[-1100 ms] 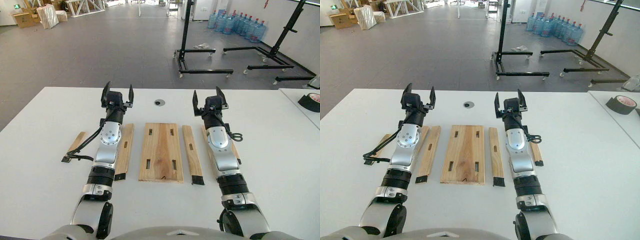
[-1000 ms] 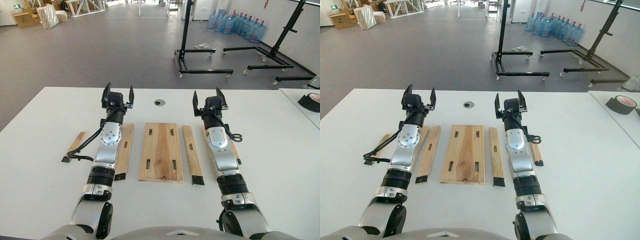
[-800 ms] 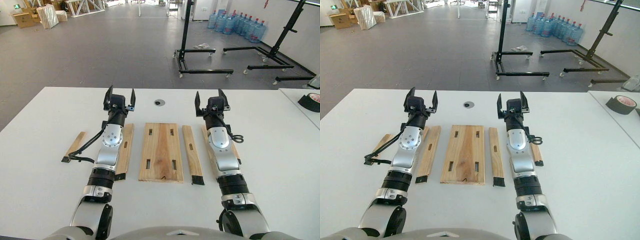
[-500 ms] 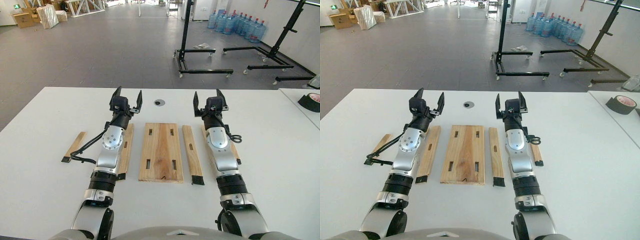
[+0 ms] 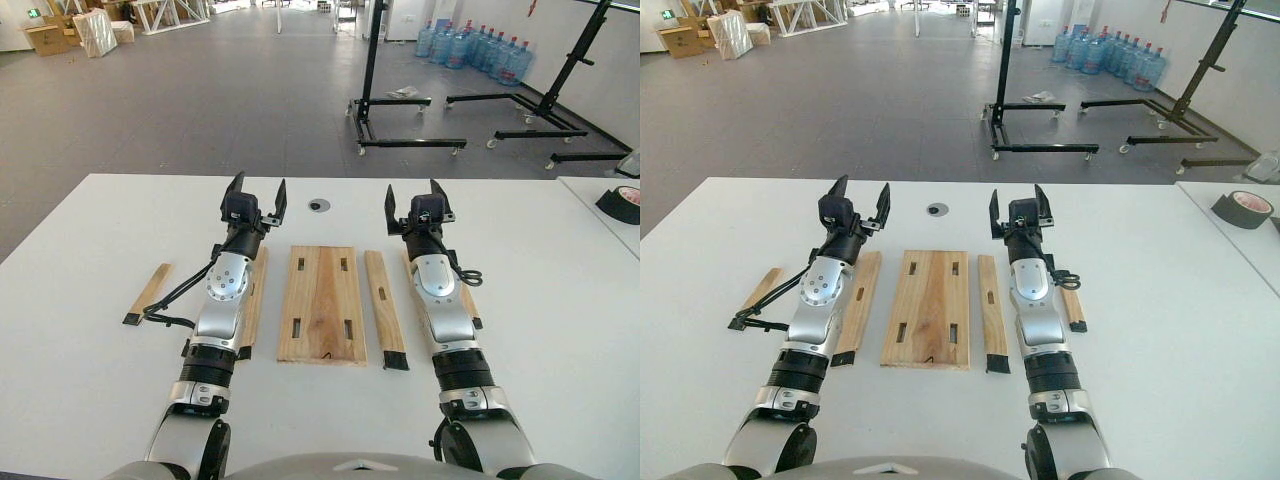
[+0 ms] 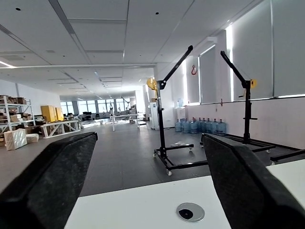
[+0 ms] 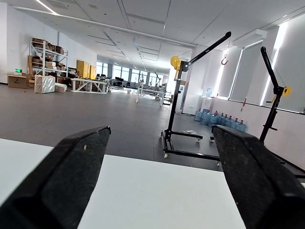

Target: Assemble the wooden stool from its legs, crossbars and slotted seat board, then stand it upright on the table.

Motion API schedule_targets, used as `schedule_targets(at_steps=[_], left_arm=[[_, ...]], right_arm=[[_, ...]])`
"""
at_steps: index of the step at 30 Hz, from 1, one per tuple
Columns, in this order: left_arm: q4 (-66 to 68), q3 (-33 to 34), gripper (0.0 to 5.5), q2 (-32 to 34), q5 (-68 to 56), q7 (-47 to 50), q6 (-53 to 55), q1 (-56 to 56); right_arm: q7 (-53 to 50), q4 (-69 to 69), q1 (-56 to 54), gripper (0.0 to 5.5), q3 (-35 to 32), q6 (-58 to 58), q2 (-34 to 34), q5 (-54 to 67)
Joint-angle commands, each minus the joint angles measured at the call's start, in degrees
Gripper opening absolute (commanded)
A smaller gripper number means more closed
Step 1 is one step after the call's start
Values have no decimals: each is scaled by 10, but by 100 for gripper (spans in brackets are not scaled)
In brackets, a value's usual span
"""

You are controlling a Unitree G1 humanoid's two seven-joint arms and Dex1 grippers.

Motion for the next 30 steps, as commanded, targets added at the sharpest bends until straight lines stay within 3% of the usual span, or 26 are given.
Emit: schedule_targets(at_steps=[1,13,19,25,30], left_arm=[[9,9,402,-8,-15,2,23,0],[26,36,402,0,3,49,6,-7],[13,24,402,-2,6,42,18,1],[-80,0,402,-15,-1,30,43,60],[-138,-11,402,-28,8,40,62,102]], right_arm=[[5,-6,-1,394,3,10,4,6],[24,6,6,394,10,-2,-12,0],[32,-21,14,394,-35,29,-25,44],[133,-79,141,394,-145,110,-129,143],[199,-129,302,394,-174,193,-143,200]])
